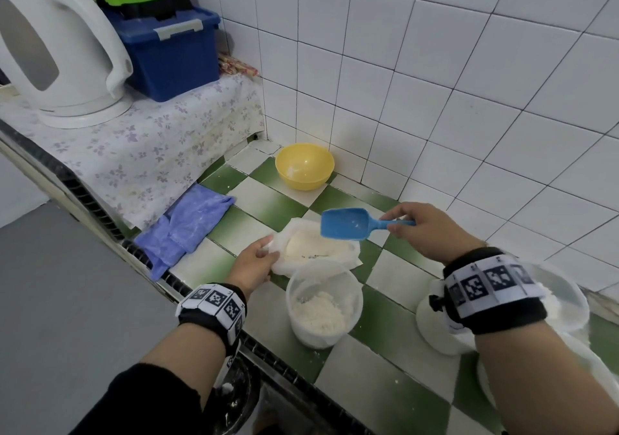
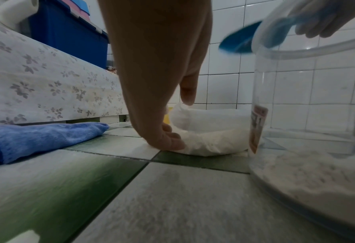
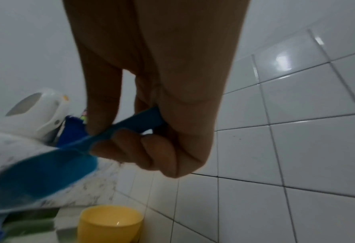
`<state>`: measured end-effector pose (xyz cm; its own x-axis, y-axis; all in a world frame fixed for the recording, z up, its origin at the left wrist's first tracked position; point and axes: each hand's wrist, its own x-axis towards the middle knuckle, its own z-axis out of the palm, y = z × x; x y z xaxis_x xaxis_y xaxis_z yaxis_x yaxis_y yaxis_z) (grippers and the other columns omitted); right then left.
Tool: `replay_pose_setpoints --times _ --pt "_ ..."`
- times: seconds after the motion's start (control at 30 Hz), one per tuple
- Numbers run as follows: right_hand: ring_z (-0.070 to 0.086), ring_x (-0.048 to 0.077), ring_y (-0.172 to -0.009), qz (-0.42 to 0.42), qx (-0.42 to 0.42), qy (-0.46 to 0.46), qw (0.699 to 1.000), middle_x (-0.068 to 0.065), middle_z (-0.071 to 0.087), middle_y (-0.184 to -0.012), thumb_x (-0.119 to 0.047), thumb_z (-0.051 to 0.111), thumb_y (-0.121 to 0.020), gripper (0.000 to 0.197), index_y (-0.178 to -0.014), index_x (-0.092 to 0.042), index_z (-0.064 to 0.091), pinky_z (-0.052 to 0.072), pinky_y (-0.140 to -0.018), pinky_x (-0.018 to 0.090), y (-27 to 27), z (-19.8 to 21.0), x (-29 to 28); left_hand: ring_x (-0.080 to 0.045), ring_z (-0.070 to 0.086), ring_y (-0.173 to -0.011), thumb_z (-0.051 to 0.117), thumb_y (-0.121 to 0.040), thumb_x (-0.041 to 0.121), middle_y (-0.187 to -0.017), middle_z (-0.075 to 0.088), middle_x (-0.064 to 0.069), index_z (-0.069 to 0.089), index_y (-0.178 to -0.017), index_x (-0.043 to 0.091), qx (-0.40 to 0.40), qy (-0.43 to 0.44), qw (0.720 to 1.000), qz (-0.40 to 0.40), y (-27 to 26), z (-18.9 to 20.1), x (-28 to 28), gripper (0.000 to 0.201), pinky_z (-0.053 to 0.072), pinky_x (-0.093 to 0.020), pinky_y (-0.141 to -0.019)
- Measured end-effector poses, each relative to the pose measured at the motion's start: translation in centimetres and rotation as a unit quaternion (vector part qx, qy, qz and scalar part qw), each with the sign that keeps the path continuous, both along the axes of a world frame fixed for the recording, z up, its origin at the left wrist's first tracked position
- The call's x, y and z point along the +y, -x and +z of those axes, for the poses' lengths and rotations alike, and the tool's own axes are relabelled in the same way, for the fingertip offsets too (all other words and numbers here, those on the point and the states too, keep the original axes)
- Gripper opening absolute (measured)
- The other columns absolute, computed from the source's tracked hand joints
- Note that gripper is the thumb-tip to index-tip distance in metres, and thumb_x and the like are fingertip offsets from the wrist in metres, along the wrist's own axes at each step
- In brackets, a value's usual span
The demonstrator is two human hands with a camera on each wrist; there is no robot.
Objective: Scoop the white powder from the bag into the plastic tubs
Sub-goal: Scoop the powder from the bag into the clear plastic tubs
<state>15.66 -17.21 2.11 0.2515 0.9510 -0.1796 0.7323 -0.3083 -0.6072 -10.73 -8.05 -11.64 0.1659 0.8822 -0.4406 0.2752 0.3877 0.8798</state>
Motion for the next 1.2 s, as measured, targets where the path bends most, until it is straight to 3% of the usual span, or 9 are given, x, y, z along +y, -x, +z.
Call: replay_pose_setpoints --times 0.1,0.2,0.33,0.43,0.6,0.77,1.0,1.07,1.2 --pt "0.055 0.017 -0.082 -0.013 -0.107 0.055 0.993 0.001 0.058 -0.096 -0.013 0.045 -0.091 0.021 -0.101 -0.017 0.063 0.044 -0.070 0.027 1.9 -1.7 1.5 -0.018 0.056 -0.092 0.057 -0.097 0.017 -0.109 0.056 -0.002 0.051 -0.140 0.021 0.010 -0.009 1.000 0.000 -0.2 0.0 0.5 0.043 0.049 -0.035 -0.091" --pt "0.057 0.025 -0.095 0.027 -0.230 0.098 0.968 0.008 0.061 -0.105 -0.012 0.044 -0.089 0.024 -0.107 -0.011 0.060 0.050 -0.082 0.033 3.5 -3.5 2.9 -0.022 0.058 -0.108 0.059 -0.095 0.019 -0.124 0.055 -0.005 0.054 -0.137 0.024 0.030 -0.019 0.999 -0.013 -0.2 -0.2 1.2 0.043 0.046 -0.039 -0.104" --pt "0.056 0.028 -0.101 0.063 -0.303 0.132 0.942 0.012 0.057 -0.108 -0.012 0.045 -0.091 0.021 -0.110 -0.008 0.054 0.050 -0.086 0.034 4.9 -4.7 4.4 -0.021 0.056 -0.116 0.058 -0.095 0.019 -0.126 0.056 -0.002 0.052 -0.139 0.031 0.039 -0.019 0.998 -0.040 -0.3 -0.3 1.8 0.046 0.043 -0.042 -0.108" --pt "0.057 0.029 -0.100 0.053 -0.278 0.137 0.949 0.013 0.058 -0.108 -0.011 0.044 -0.090 0.023 -0.110 -0.008 0.056 0.051 -0.086 0.036 4.8 -5.7 5.7 -0.021 0.054 -0.118 0.057 -0.096 0.015 -0.128 0.054 -0.002 0.049 -0.141 0.027 0.042 -0.025 0.998 -0.051 -0.3 -0.3 2.3 0.047 0.042 -0.039 -0.109" --pt "0.059 0.026 -0.098 -0.009 -0.146 0.157 0.977 0.010 0.063 -0.108 -0.010 0.046 -0.092 0.023 -0.108 -0.008 0.062 0.051 -0.086 0.033 3.4 -7.4 7.2 -0.022 0.048 -0.125 0.056 -0.097 0.016 -0.138 0.048 -0.005 0.044 -0.146 0.024 0.056 -0.022 0.997 -0.056 -0.2 -0.6 3.0 0.051 0.037 -0.031 -0.108" --pt "0.054 0.020 -0.088 -0.031 -0.013 0.155 0.987 0.010 0.062 -0.103 -0.015 0.050 -0.094 0.019 -0.105 -0.011 0.066 0.043 -0.075 0.028 2.9 -8.8 8.4 -0.021 0.046 -0.128 0.054 -0.099 0.014 -0.143 0.045 -0.006 0.038 -0.149 0.020 0.040 -0.005 0.997 -0.059 -0.3 -0.7 3.4 0.053 0.036 -0.034 -0.111" --pt "0.051 0.016 -0.087 0.003 0.024 0.180 0.983 0.004 0.057 -0.097 -0.016 0.056 -0.092 0.015 -0.104 -0.017 0.065 0.039 -0.069 0.021 3.4 -10.2 8.7 -0.020 0.049 -0.124 0.050 -0.098 0.007 -0.146 0.045 -0.006 0.028 -0.152 0.027 -0.004 0.043 0.993 -0.114 -0.5 -0.9 4.1 0.061 0.039 -0.032 -0.107" --pt "0.052 0.015 -0.084 0.006 0.036 0.188 0.981 0.005 0.061 -0.098 -0.014 0.055 -0.091 0.017 -0.106 -0.016 0.064 0.036 -0.058 0.018 3.4 -10.2 8.7 -0.022 0.048 -0.129 0.051 -0.098 0.005 -0.149 0.041 -0.008 0.025 -0.152 0.028 -0.011 0.051 0.989 -0.136 -0.8 -1.0 4.2 0.064 0.038 -0.035 -0.111" --pt "0.051 0.009 -0.070 0.033 0.037 0.204 0.978 0.004 0.063 -0.091 -0.015 0.054 -0.093 0.021 -0.110 -0.010 0.065 0.035 -0.056 0.015 3.8 -10.1 8.7 -0.022 0.038 -0.139 0.057 -0.096 0.010 -0.153 0.035 -0.004 0.022 -0.153 0.033 -0.009 0.069 0.983 -0.172 -1.0 -1.2 4.3 0.070 0.032 -0.042 -0.117"
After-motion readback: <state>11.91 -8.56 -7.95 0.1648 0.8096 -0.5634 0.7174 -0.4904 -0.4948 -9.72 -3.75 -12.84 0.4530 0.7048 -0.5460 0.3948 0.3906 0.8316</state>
